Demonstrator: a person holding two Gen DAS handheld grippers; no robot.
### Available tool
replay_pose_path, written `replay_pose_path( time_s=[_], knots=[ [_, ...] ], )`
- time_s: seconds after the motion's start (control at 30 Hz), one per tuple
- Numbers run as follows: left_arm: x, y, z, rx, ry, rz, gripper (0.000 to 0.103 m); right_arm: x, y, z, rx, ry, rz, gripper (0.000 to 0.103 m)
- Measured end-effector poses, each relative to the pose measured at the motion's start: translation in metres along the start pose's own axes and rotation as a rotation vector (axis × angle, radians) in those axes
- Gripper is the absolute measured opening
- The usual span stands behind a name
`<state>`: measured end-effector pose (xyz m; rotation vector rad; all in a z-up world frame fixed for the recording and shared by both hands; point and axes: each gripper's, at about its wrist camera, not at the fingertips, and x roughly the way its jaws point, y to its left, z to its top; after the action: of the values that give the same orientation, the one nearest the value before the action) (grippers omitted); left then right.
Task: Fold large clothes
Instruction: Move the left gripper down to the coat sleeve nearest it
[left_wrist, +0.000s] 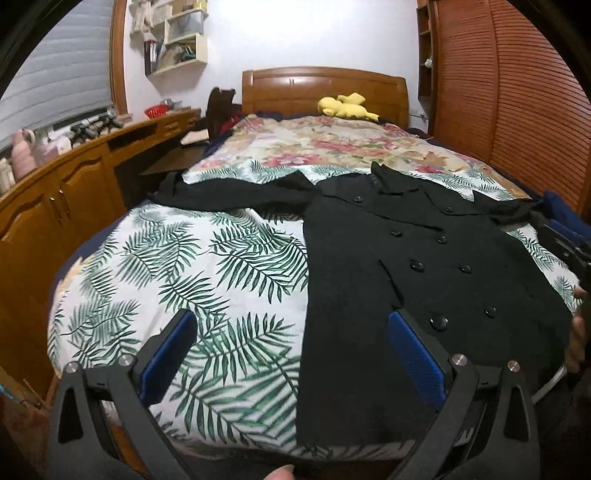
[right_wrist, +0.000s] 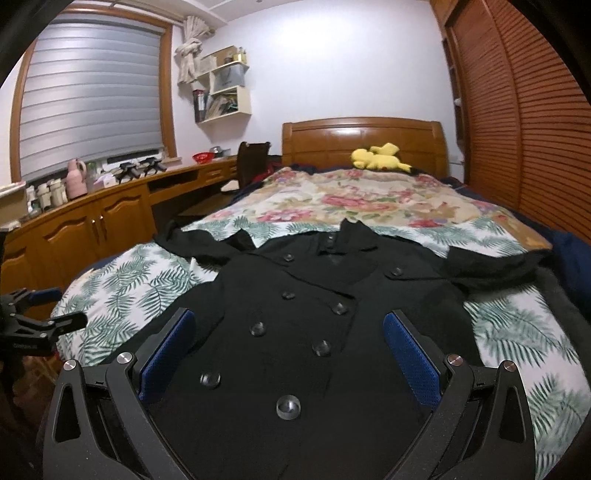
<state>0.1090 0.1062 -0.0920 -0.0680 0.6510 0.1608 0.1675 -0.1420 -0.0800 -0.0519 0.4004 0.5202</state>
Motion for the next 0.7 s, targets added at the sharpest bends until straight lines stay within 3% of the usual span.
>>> replay_pose_path(
  time_s=[0.37,0.7],
  knots=[
    [0.067,0.042,0.031,-0.079,0.061,-0.021,0.103,0.098,0.0,0.021,-0.038,0.087,0.119,0.103],
    [0.133,0.078,0.069,-0.066,0.089,0.018,0.103,0.158,0.004,0.003,-0.099,0.208,0.146,0.103]
  ],
)
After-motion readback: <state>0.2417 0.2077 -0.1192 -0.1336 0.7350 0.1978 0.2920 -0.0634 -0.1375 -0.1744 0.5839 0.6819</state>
